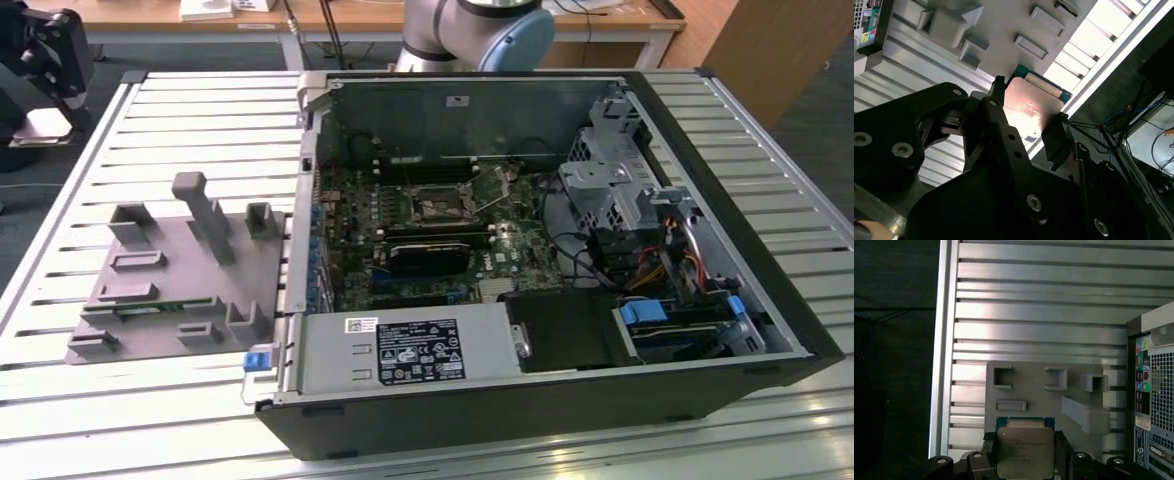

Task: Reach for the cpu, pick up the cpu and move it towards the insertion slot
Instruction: 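Pick up the cpu and move it towards the insertion slot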

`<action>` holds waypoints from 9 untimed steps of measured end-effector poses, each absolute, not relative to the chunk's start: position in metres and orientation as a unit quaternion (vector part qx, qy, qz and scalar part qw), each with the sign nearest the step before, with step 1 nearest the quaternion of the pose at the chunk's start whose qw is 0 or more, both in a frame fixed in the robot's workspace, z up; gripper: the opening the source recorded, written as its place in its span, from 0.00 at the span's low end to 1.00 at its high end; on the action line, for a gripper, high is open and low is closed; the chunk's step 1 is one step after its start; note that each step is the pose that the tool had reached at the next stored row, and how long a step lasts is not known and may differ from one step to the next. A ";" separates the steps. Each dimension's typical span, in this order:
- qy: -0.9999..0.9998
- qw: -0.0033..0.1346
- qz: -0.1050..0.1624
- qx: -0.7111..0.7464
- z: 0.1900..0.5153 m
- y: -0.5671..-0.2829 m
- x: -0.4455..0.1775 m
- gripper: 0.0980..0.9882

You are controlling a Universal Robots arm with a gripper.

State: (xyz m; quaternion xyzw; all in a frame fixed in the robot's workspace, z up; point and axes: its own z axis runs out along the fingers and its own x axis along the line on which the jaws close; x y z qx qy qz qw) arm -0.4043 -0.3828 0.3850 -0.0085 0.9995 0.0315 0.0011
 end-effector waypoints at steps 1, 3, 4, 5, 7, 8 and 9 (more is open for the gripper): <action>0.999 0.001 0.032 -0.009 0.385 -0.383 -0.401 0.50; 0.999 0.001 0.032 -0.008 0.385 -0.383 -0.395 0.50; 0.999 0.001 0.032 -0.009 0.385 -0.383 -0.391 0.50; 0.999 0.001 0.032 -0.009 0.385 -0.383 -0.387 0.50; 0.999 0.001 0.032 -0.009 0.385 -0.383 -0.378 0.50; 0.999 0.001 0.032 -0.009 0.385 -0.383 -0.373 0.50; 0.999 0.001 0.032 -0.008 0.385 -0.383 -0.369 0.50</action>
